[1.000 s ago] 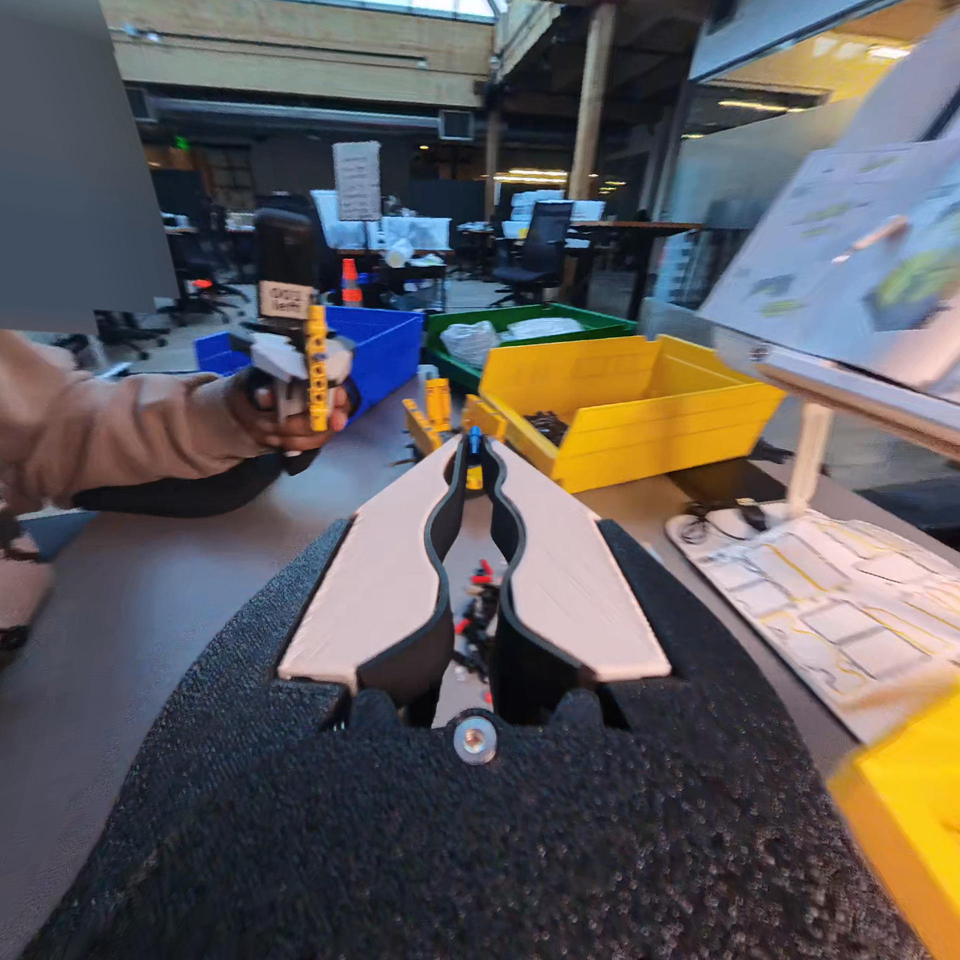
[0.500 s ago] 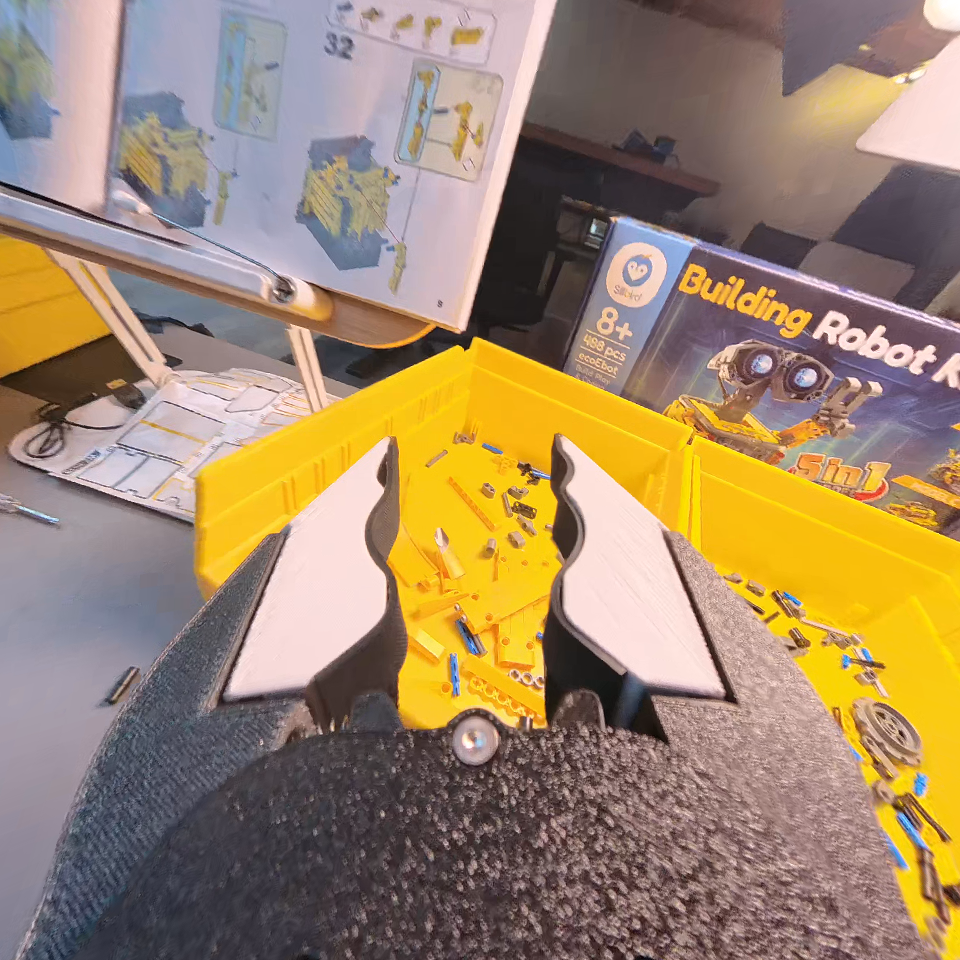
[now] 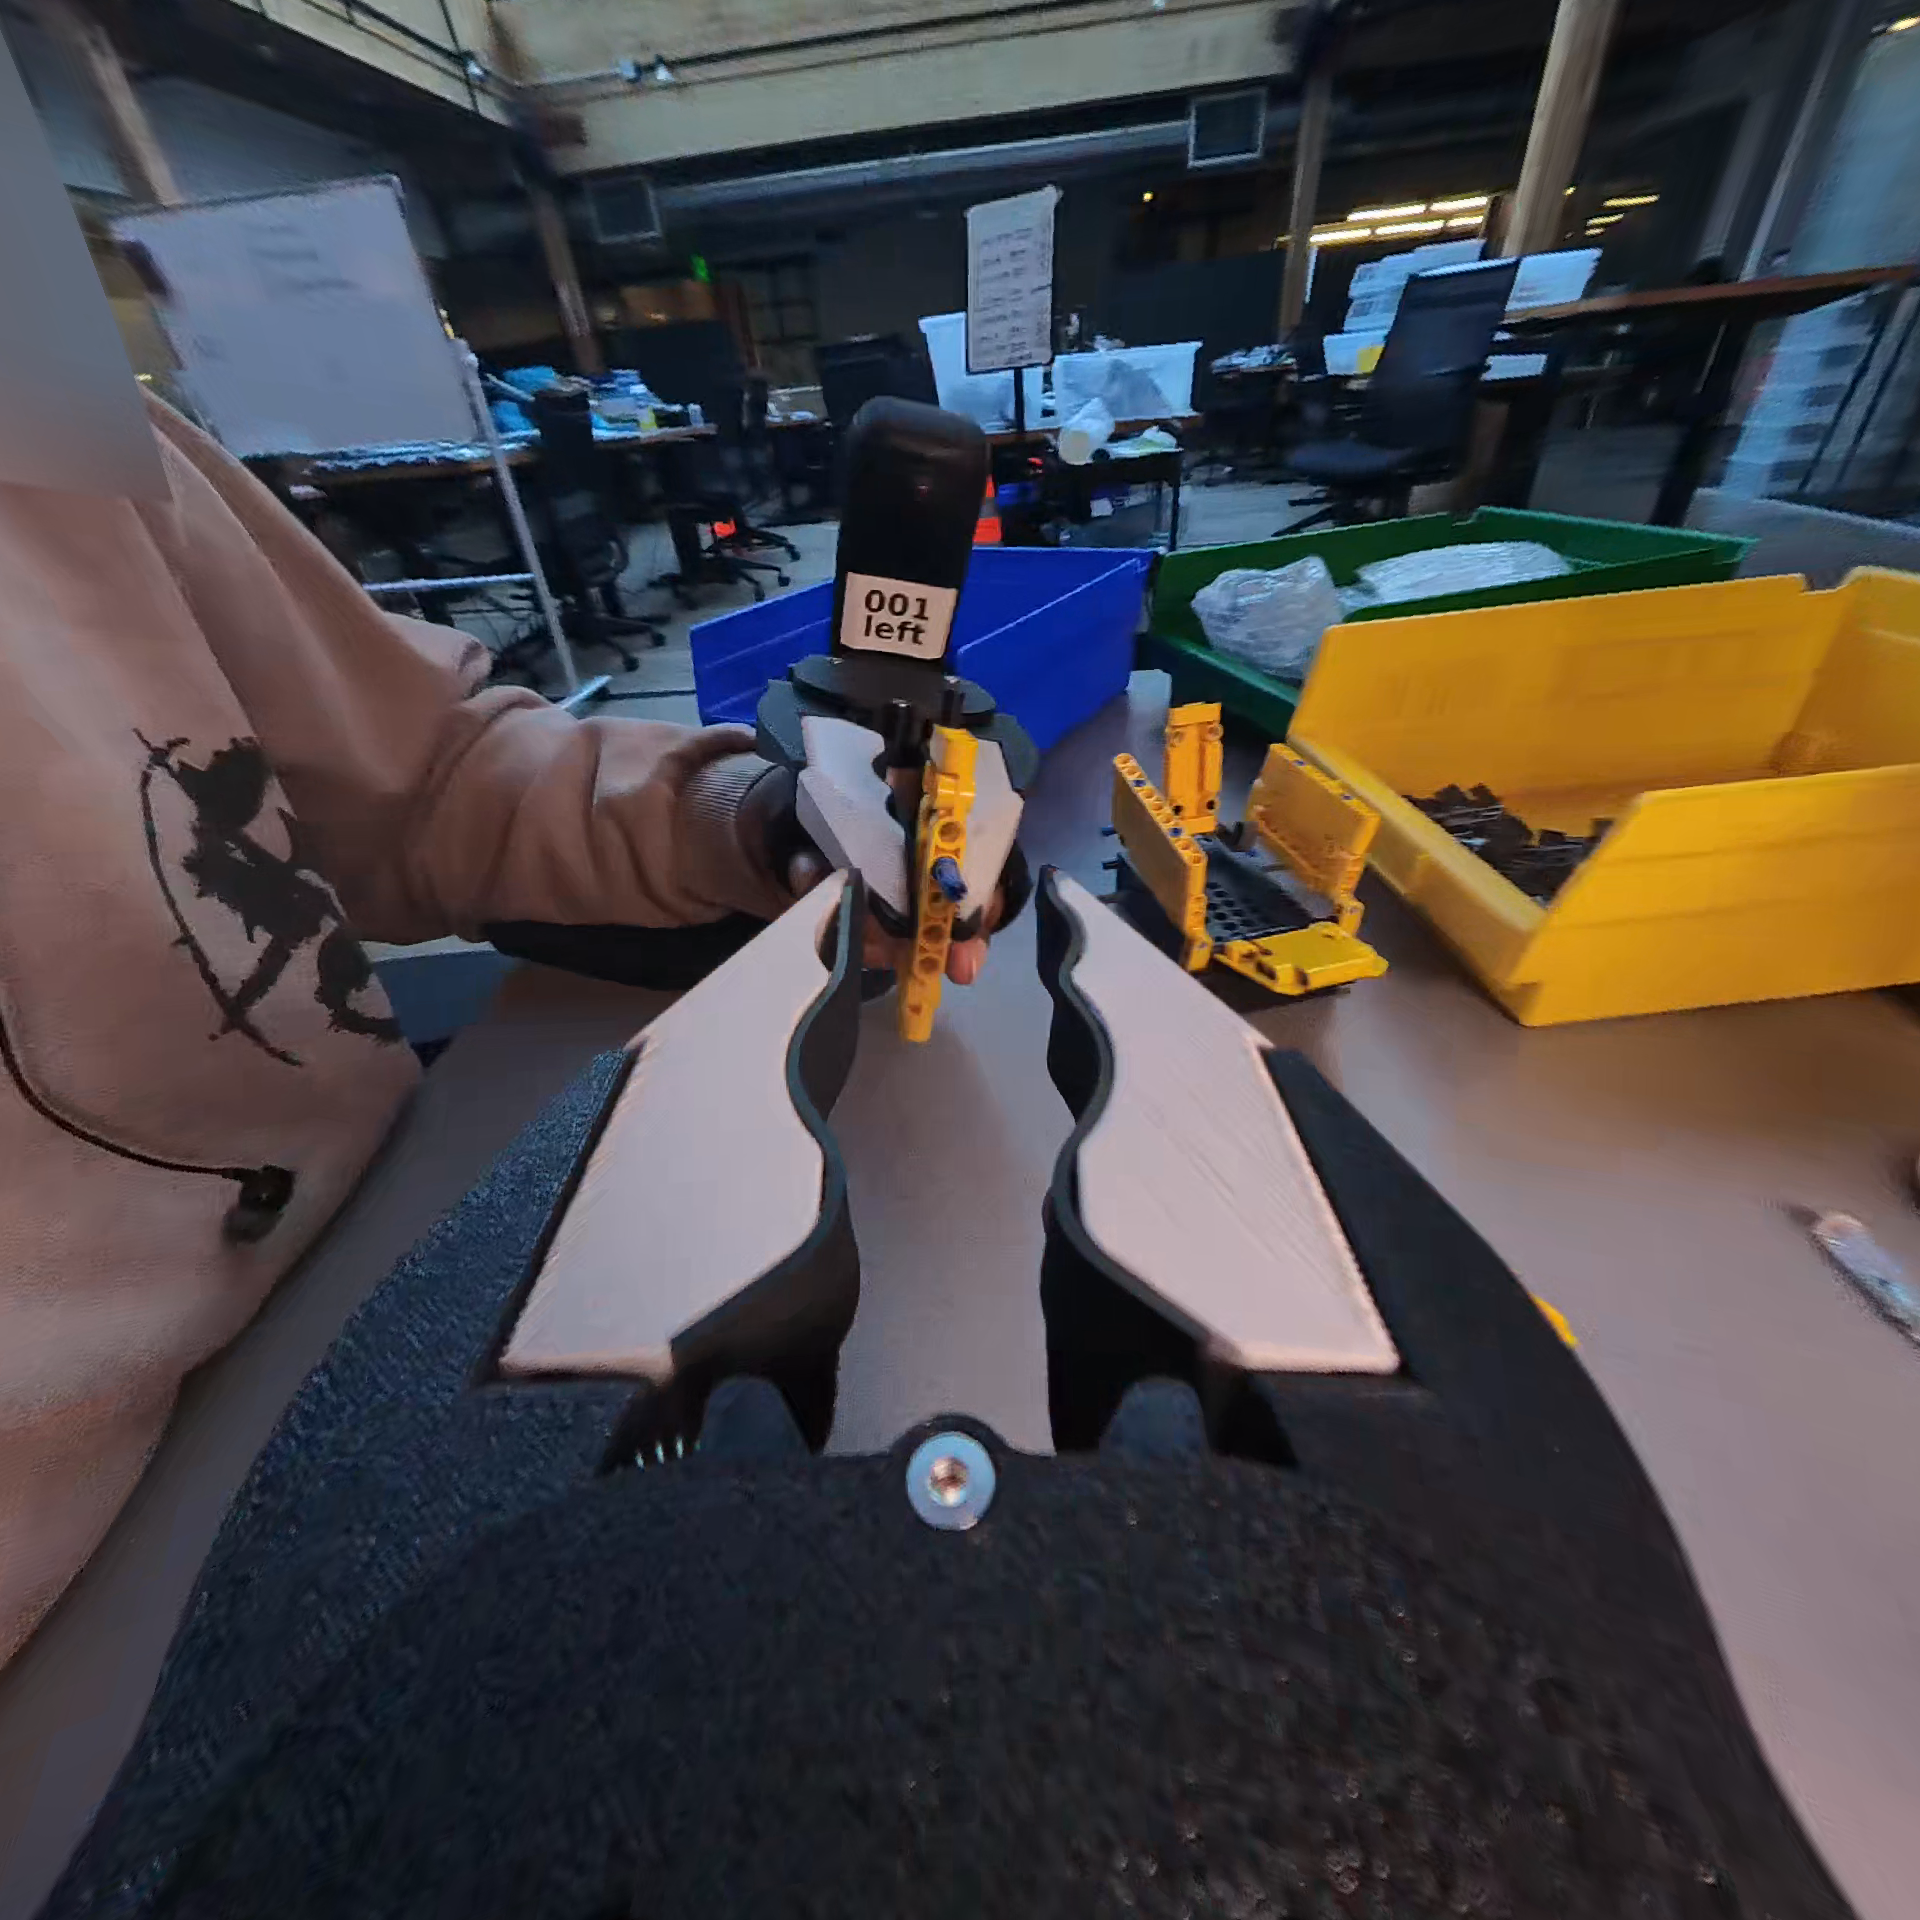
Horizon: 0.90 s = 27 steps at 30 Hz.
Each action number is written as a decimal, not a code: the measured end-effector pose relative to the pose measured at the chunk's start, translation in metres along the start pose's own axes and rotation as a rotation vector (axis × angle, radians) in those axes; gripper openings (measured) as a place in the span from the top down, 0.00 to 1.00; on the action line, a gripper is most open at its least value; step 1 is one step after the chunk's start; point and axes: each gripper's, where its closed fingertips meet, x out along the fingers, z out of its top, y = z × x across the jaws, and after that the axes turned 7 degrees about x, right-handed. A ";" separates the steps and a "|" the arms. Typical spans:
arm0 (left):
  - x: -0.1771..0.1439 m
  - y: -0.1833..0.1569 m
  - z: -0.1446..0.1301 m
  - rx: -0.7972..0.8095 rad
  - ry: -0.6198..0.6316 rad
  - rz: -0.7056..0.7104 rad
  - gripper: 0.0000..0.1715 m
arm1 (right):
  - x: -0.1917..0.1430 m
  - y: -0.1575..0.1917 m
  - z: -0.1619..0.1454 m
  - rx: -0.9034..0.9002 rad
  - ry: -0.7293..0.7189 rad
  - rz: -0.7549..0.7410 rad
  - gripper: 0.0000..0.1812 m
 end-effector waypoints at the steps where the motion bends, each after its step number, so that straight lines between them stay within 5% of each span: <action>1: 0.001 -0.002 0.000 0.005 0.000 -0.007 0.96 | 0.007 0.004 -0.005 -0.001 0.018 0.008 0.82; 7: 0.008 -0.013 0.004 0.048 -0.004 -0.048 0.96 | 0.010 0.014 -0.007 0.026 0.024 0.050 0.97; 18: 0.028 -0.010 0.012 0.085 0.023 -0.098 0.96 | -0.008 0.010 0.000 0.001 0.022 0.040 0.98; 20: 0.033 -0.004 0.020 0.073 0.009 -0.122 0.86 | -0.015 0.004 0.002 0.027 -0.013 0.015 0.98; 27: 0.056 -0.010 0.018 0.050 0.019 -0.236 0.97 | -0.041 0.004 0.000 0.091 -0.125 -0.020 0.98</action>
